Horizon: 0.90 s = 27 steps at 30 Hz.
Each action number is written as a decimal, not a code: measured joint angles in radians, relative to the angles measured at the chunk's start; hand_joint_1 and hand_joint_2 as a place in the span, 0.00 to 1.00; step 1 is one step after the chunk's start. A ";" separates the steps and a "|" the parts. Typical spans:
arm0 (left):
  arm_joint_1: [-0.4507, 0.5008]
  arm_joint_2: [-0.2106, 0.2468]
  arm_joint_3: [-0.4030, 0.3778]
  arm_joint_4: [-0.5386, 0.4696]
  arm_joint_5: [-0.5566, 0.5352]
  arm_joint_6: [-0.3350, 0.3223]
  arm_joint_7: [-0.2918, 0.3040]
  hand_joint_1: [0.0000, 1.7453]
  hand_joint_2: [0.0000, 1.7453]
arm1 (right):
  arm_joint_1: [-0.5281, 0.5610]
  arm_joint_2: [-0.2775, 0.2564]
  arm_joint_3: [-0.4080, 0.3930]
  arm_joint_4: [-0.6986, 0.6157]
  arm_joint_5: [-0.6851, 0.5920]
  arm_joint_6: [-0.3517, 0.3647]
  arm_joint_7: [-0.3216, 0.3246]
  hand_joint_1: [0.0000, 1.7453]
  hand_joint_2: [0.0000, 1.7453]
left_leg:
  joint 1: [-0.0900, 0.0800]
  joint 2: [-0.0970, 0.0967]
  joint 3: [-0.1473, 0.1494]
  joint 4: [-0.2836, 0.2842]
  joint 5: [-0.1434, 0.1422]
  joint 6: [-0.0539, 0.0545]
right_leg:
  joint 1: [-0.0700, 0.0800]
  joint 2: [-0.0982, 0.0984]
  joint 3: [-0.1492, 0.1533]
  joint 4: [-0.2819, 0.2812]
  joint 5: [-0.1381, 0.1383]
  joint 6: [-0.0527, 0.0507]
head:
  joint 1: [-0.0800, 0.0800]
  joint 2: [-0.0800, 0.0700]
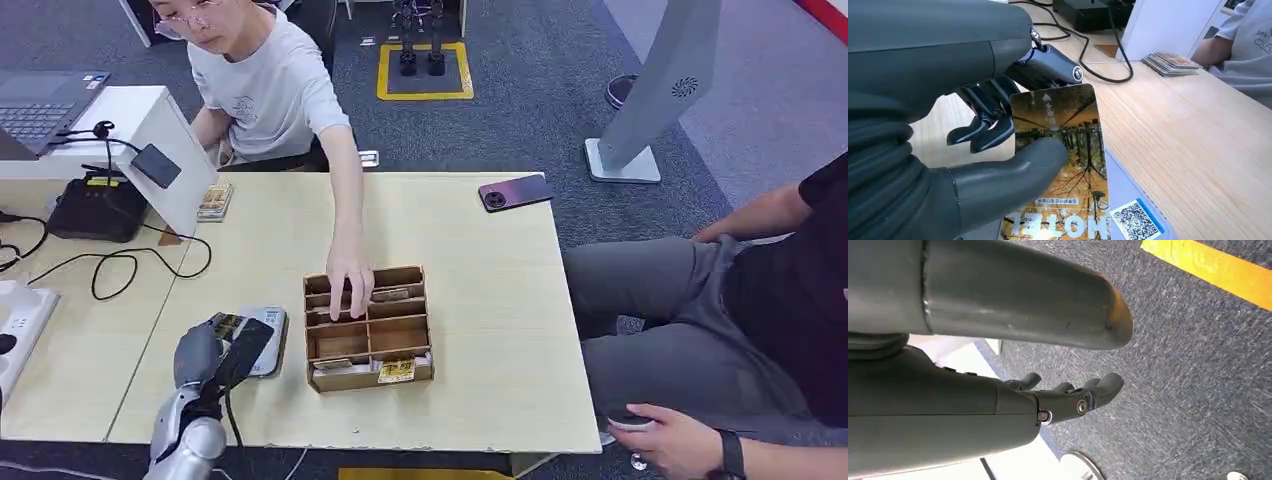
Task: Pass the card to the sensor for recognition and then transmit it.
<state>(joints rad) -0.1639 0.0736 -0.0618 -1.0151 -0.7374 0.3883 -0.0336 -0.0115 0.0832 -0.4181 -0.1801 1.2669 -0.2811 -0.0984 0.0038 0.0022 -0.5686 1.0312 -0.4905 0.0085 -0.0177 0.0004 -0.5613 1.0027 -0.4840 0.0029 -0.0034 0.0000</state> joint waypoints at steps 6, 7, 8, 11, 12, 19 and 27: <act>-0.014 -0.007 0.008 0.034 -0.031 0.010 0.008 1.00 1.00 | 0.000 0.000 0.000 0.000 0.002 -0.001 0.000 0.00 0.00 | 0.000 0.000 0.002 -0.001 0.001 -0.001 | 0.000 -0.001 0.003 0.000 0.000 0.000 | 0.000 0.000; -0.017 -0.008 0.010 0.042 -0.035 0.012 0.008 1.00 1.00 | 0.000 0.000 0.000 0.000 0.003 -0.001 0.000 0.00 0.00 | 0.000 -0.001 0.003 -0.001 0.001 -0.001 | 0.000 -0.001 0.003 0.000 0.000 0.000 | 0.000 0.000; -0.020 -0.011 0.012 0.052 -0.039 0.016 0.006 1.00 1.00 | 0.000 0.000 0.000 0.000 0.003 -0.002 0.000 0.00 0.00 | 0.000 -0.001 0.003 -0.001 0.001 -0.001 | 0.000 -0.001 0.004 0.000 0.000 0.000 | 0.000 0.000; -0.032 -0.017 0.016 0.076 -0.050 0.023 -0.019 1.00 1.00 | -0.001 0.001 0.000 0.000 0.005 -0.003 0.000 0.00 0.00 | 0.000 -0.002 0.005 -0.001 0.002 -0.002 | 0.000 -0.002 0.005 0.000 0.000 0.000 | 0.000 0.000; -0.035 -0.020 0.016 0.079 -0.046 0.017 -0.030 1.00 1.00 | -0.001 0.001 0.000 0.000 0.009 -0.003 0.000 0.00 0.00 | 0.000 -0.002 0.005 -0.001 0.002 -0.002 | 0.000 -0.002 0.005 0.000 0.000 -0.001 | 0.000 0.000; -0.042 -0.032 0.042 0.003 0.382 -0.201 -0.160 1.00 1.00 | -0.001 0.002 0.000 0.000 0.015 -0.004 -0.006 0.00 0.00 | 0.000 -0.003 0.005 -0.001 0.004 -0.003 | 0.000 -0.004 0.005 0.001 0.001 -0.001 | 0.000 0.000; -0.136 0.009 0.083 -0.176 0.757 -0.234 -0.212 1.00 1.00 | -0.007 0.002 0.005 0.000 0.039 0.002 0.006 0.00 0.00 | 0.002 -0.003 -0.002 0.000 0.006 -0.003 | 0.002 -0.004 -0.002 0.001 0.004 -0.003 | 0.000 0.000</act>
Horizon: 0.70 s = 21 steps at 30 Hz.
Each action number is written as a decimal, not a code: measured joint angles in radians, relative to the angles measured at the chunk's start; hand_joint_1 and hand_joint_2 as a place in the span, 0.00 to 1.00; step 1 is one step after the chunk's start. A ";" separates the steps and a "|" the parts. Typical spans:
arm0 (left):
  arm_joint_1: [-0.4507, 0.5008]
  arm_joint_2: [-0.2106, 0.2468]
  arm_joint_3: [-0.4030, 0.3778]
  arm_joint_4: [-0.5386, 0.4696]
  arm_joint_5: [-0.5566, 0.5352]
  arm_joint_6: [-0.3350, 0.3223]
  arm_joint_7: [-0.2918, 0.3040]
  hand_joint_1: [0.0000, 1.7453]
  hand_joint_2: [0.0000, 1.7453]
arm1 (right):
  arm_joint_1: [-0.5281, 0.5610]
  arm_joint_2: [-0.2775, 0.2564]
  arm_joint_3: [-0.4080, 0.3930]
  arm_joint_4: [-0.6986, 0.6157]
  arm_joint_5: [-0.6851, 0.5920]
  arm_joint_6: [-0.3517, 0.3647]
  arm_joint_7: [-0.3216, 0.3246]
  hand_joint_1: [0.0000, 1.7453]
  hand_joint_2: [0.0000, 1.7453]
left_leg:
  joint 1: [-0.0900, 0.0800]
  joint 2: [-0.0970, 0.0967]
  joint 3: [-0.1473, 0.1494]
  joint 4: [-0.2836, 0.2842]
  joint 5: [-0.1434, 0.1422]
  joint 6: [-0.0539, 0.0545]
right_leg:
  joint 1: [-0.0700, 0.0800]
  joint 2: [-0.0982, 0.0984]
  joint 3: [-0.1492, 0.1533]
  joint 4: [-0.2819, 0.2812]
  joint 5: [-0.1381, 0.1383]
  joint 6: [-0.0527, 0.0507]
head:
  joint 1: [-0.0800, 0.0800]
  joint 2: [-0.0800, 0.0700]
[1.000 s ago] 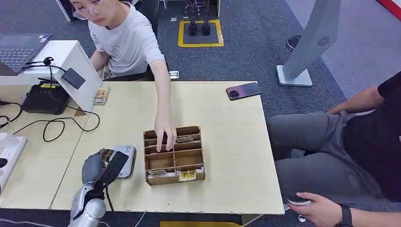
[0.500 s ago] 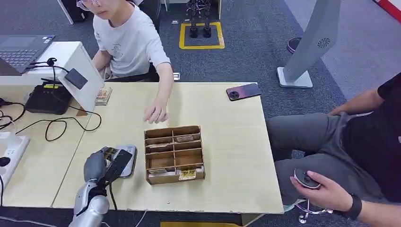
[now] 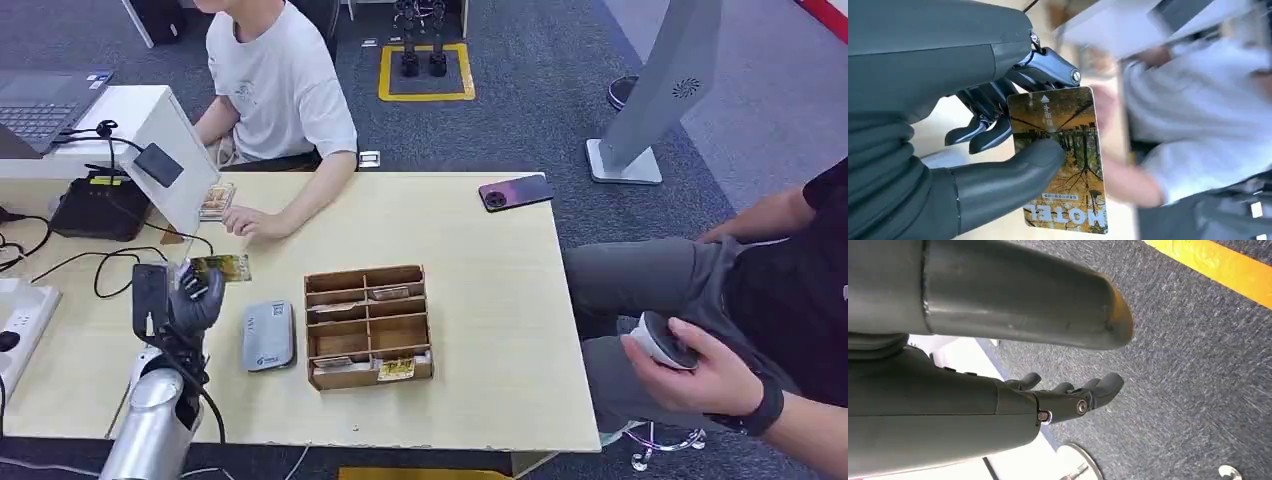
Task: Pass the card to the sensor for recognition and then transmit it.
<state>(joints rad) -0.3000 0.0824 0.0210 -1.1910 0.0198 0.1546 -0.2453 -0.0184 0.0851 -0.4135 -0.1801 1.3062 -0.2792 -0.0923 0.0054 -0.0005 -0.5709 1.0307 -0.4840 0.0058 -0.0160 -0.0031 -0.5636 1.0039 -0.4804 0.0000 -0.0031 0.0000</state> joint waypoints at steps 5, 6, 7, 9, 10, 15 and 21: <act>-0.080 0.019 0.009 -0.023 -0.034 0.114 -0.047 1.00 1.00 | -0.009 0.000 0.007 0.000 0.008 0.017 0.000 0.00 0.00 | 0.000 0.000 0.000 0.000 0.000 0.000 | 0.000 0.000 0.000 0.000 0.000 0.000 | 0.000 0.000; -0.091 0.021 0.009 -0.023 -0.057 0.148 -0.060 1.00 1.00 | -0.011 0.000 0.007 0.000 0.011 0.018 0.001 0.00 0.00 | 0.000 0.000 0.000 0.000 0.000 0.000 | 0.000 0.000 -0.001 0.000 0.000 0.000 | 0.000 0.000; -0.100 0.024 0.009 -0.023 -0.090 0.190 -0.073 1.00 1.00 | -0.012 0.000 0.008 -0.001 0.012 0.020 0.003 0.00 0.00 | 0.000 0.000 0.000 0.000 0.000 0.000 | 0.000 0.001 -0.001 0.000 0.000 0.000 | 0.000 0.000; -0.120 0.035 0.008 -0.018 -0.225 0.289 -0.088 1.00 1.00 | -0.017 0.000 0.013 -0.003 0.015 0.032 0.007 0.00 0.00 | 0.000 0.001 -0.001 0.000 0.000 0.000 | 0.000 0.001 -0.001 0.000 0.000 0.000 | 0.000 0.000; -0.130 0.042 0.005 -0.010 -0.298 0.332 -0.088 1.00 1.00 | -0.020 0.000 0.017 -0.004 0.017 0.038 0.008 0.00 0.00 | 0.000 0.001 -0.001 0.000 0.000 0.000 | 0.000 0.002 -0.001 0.000 0.000 0.000 | 0.000 0.000; -0.166 0.082 -0.003 0.062 -0.557 0.459 -0.095 1.00 1.00 | -0.035 0.000 0.037 -0.011 0.030 0.054 0.011 0.00 0.00 | 0.000 0.002 -0.001 0.000 0.000 0.000 | 0.000 0.002 -0.002 0.000 0.000 0.000 | 0.000 0.000; -0.174 0.101 -0.005 0.126 -0.613 0.492 -0.104 1.00 1.00 | -0.041 0.000 0.052 -0.017 0.031 0.054 0.010 0.00 0.00 | 0.000 0.002 -0.001 0.000 0.000 0.000 | 0.000 0.003 -0.002 0.000 0.000 0.000 | 0.000 0.000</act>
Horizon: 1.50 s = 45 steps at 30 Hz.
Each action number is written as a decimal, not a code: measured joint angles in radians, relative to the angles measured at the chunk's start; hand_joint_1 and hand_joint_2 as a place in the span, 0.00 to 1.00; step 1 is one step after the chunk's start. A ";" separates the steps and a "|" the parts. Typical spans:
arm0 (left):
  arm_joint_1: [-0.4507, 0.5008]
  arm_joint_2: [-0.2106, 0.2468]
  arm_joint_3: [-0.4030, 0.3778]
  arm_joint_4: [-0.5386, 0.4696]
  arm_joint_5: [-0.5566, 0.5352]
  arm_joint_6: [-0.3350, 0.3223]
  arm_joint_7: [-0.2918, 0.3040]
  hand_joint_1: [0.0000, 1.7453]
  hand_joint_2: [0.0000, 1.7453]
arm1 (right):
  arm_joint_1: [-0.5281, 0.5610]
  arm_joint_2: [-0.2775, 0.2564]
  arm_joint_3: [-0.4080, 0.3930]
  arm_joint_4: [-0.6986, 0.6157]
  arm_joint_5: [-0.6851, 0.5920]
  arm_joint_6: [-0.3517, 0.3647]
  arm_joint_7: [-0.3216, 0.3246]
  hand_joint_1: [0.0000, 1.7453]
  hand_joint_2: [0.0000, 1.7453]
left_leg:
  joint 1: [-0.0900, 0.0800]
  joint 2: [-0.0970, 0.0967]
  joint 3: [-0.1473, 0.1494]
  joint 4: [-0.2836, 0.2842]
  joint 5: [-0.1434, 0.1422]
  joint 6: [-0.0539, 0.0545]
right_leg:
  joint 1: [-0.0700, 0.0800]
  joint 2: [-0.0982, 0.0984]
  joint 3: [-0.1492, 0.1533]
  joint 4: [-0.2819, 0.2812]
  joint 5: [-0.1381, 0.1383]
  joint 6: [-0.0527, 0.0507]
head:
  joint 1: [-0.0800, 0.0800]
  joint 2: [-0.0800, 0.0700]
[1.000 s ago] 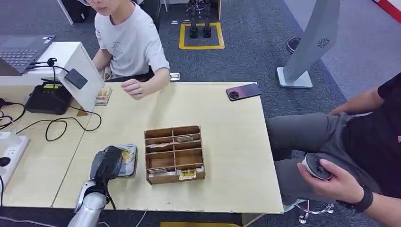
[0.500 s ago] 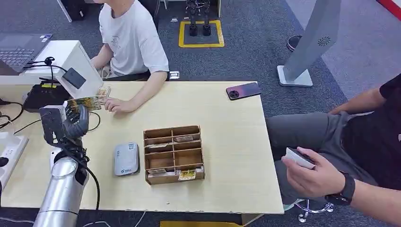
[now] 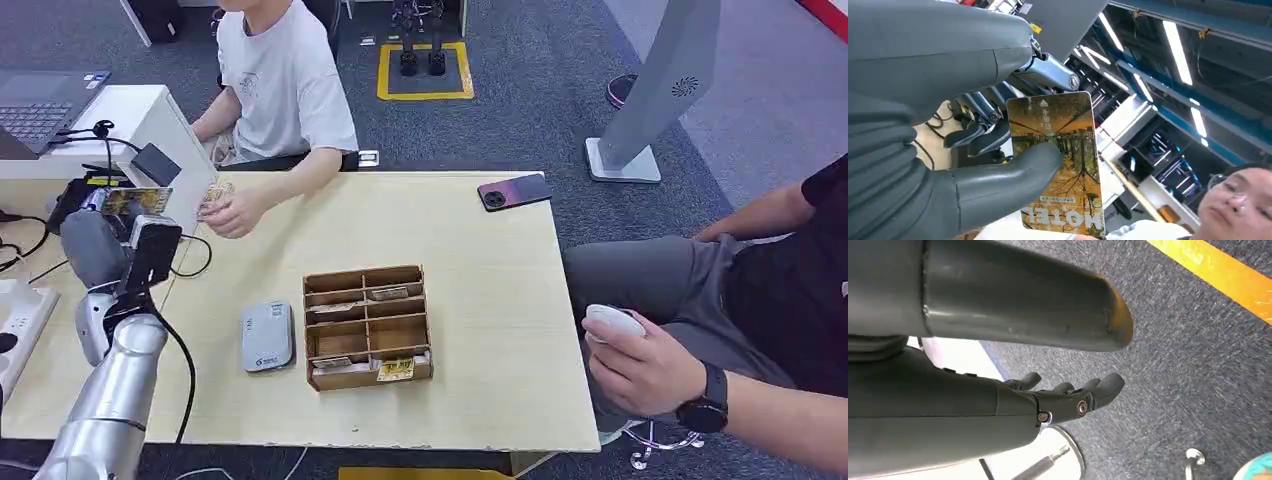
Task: Pass the card to the sensor for recognition and then transmit it.
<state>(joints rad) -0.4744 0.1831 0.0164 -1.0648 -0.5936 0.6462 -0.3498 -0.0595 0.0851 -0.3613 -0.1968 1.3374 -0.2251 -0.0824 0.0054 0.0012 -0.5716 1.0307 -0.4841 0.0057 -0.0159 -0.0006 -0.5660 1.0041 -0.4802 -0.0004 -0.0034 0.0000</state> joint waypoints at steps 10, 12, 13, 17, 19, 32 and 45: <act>0.009 0.005 -0.004 0.018 -0.287 0.044 0.000 1.00 1.00 | 0.004 0.000 0.018 -0.002 -0.001 -0.008 -0.023 0.00 0.00 | 0.000 0.000 -0.001 0.000 0.000 0.000 | 0.000 0.000 -0.001 0.000 0.000 0.000 | 0.000 0.000; 0.015 0.002 -0.004 0.018 -0.290 0.044 0.000 1.00 1.00 | 0.008 0.000 0.022 -0.002 -0.002 -0.011 -0.026 0.00 0.00 | 0.000 0.000 -0.001 0.000 0.000 0.000 | 0.000 0.000 -0.001 0.000 0.000 0.000 | 0.000 0.000; 0.018 0.000 -0.004 0.018 -0.291 0.044 0.000 1.00 1.00 | 0.009 0.000 0.023 -0.002 -0.002 -0.013 -0.027 0.00 0.00 | 0.000 0.000 -0.001 0.000 0.000 0.000 | 0.000 0.000 -0.001 0.000 0.000 0.000 | 0.000 0.000; 0.022 -0.005 -0.010 0.018 -0.289 0.033 0.000 0.00 1.00 | 0.010 0.000 0.023 -0.001 -0.006 -0.010 -0.027 0.00 0.00 | 0.000 0.001 -0.001 0.000 0.000 0.000 | 0.000 0.001 -0.001 0.000 0.000 0.000 | 0.000 0.000; 0.022 -0.005 -0.018 0.017 -0.272 0.018 0.005 0.00 1.00 | 0.009 0.000 0.023 -0.001 -0.007 -0.006 -0.024 0.00 0.00 | 0.000 0.000 -0.001 0.000 0.000 0.000 | 0.000 0.001 -0.001 0.000 0.000 0.000 | 0.000 0.000; 0.163 -0.002 -0.162 -0.255 0.060 -0.487 0.021 0.00 1.00 | 0.026 0.000 0.018 -0.001 -0.074 -0.039 -0.019 0.00 0.00 | 0.000 0.001 -0.002 0.000 -0.001 0.000 | 0.000 0.001 -0.002 0.000 0.000 0.000 | 0.000 0.000; 0.373 0.073 -0.422 -0.602 -0.331 -0.359 0.091 0.00 1.00 | 0.048 -0.003 -0.018 -0.001 -0.104 -0.047 -0.031 0.00 0.00 | 0.000 0.002 -0.003 0.000 -0.004 -0.001 | 0.000 0.001 -0.003 -0.001 -0.001 0.000 | 0.000 0.000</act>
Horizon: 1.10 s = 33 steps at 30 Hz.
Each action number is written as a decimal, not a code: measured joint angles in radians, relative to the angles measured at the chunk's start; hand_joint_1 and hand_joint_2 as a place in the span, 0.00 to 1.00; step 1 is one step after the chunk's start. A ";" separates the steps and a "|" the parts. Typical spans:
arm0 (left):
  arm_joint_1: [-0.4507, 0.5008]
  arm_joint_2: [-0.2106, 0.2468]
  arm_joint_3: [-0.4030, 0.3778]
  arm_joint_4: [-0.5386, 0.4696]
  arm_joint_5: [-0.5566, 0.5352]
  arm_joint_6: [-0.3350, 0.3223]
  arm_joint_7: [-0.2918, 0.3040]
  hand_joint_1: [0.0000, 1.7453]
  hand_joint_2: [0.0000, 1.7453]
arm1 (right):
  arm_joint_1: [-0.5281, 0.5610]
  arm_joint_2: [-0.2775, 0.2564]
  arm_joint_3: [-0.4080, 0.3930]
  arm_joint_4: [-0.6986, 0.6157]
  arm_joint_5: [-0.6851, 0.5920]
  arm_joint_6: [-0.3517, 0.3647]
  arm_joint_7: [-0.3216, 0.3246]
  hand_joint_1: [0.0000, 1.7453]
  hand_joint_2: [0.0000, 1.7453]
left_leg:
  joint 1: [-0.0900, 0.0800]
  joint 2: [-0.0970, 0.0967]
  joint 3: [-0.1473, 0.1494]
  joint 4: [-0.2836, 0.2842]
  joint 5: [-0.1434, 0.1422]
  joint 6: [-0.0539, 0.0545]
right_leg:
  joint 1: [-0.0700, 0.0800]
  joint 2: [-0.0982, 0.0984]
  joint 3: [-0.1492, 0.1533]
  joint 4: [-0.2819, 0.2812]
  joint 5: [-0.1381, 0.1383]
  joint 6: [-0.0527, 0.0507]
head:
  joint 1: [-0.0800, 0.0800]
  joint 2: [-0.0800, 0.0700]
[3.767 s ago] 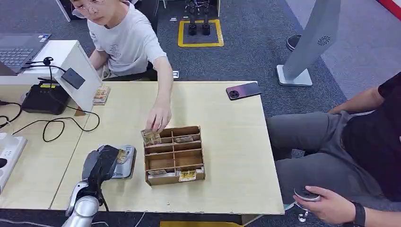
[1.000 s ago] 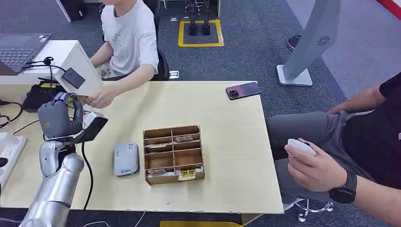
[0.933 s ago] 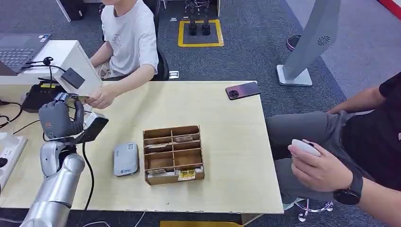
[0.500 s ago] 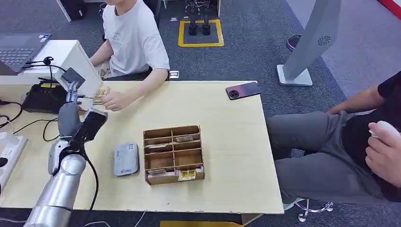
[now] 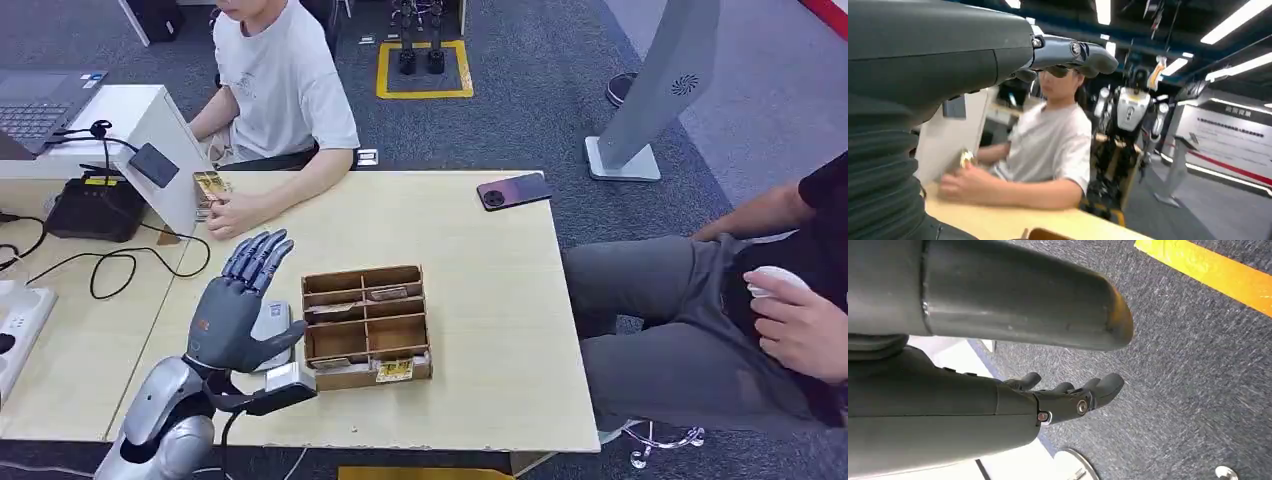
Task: Pass the card to the sensor for recognition and then transmit it.
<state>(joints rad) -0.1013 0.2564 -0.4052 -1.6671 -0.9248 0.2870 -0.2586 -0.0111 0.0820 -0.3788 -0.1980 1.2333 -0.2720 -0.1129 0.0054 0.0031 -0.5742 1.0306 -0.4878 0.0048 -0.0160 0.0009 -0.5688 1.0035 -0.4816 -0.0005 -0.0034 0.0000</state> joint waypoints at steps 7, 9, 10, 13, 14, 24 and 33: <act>-0.001 -0.011 -0.087 0.011 -0.105 0.038 0.114 0.00 1.00 | 0.000 0.000 -0.006 0.000 0.003 -0.001 0.012 0.00 0.00 | 0.000 0.000 0.000 0.000 0.000 0.000 | 0.000 0.000 0.000 0.000 0.000 0.000 | 0.000 0.000; 0.000 -0.024 -0.104 0.039 -0.162 0.058 0.157 0.00 1.00 | 0.001 0.000 -0.006 0.000 0.007 -0.001 0.015 0.00 0.00 | 0.000 0.000 0.000 0.000 0.000 0.000 | 0.000 0.000 0.000 0.000 0.000 0.000 | 0.000 0.000; 0.000 -0.031 -0.110 0.056 -0.183 0.067 0.176 0.00 1.00 | 0.001 -0.001 -0.006 0.000 0.011 -0.001 0.017 0.00 0.00 | 0.000 0.000 0.000 0.000 0.000 0.000 | 0.000 0.000 0.000 0.000 0.000 0.000 | 0.000 0.000; -0.001 -0.055 -0.126 0.103 -0.207 0.072 0.202 0.00 1.00 | 0.002 -0.001 -0.006 0.000 0.013 -0.002 0.018 0.00 0.00 | 0.000 0.000 0.000 0.000 0.000 0.000 | 0.000 0.000 0.000 0.000 0.000 0.000 | 0.000 0.000; -0.004 -0.065 -0.128 0.122 -0.201 0.072 0.207 0.00 1.00 | 0.002 -0.001 -0.006 0.000 0.013 -0.002 0.017 0.00 0.00 | 0.000 0.000 0.000 0.000 0.000 0.000 | 0.000 0.000 0.000 0.000 0.000 0.000 | 0.000 0.000; -0.014 -0.109 -0.131 0.208 -0.139 0.064 0.216 0.00 1.00 | 0.002 -0.003 -0.007 0.000 0.024 -0.009 0.009 0.00 0.00 | 0.000 0.000 0.000 0.000 0.000 0.000 | 0.000 0.000 0.000 0.000 0.000 0.000 | 0.000 0.000; -0.026 -0.137 -0.112 0.244 -0.106 0.077 0.209 0.00 1.00 | 0.001 -0.003 -0.007 0.000 0.031 -0.012 0.010 0.00 0.00 | 0.000 0.000 0.000 0.000 0.000 0.000 | 0.000 0.000 0.000 0.000 0.000 0.000 | 0.000 0.000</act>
<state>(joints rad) -0.1276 0.1190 -0.5173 -1.4233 -1.0304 0.3643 -0.0496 -0.0096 0.0793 -0.3857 -0.1976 1.2642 -0.2838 -0.1026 0.0053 0.0031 -0.5743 1.0307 -0.4875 0.0044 -0.0160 0.0012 -0.5690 1.0035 -0.4815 -0.0006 -0.0034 0.0000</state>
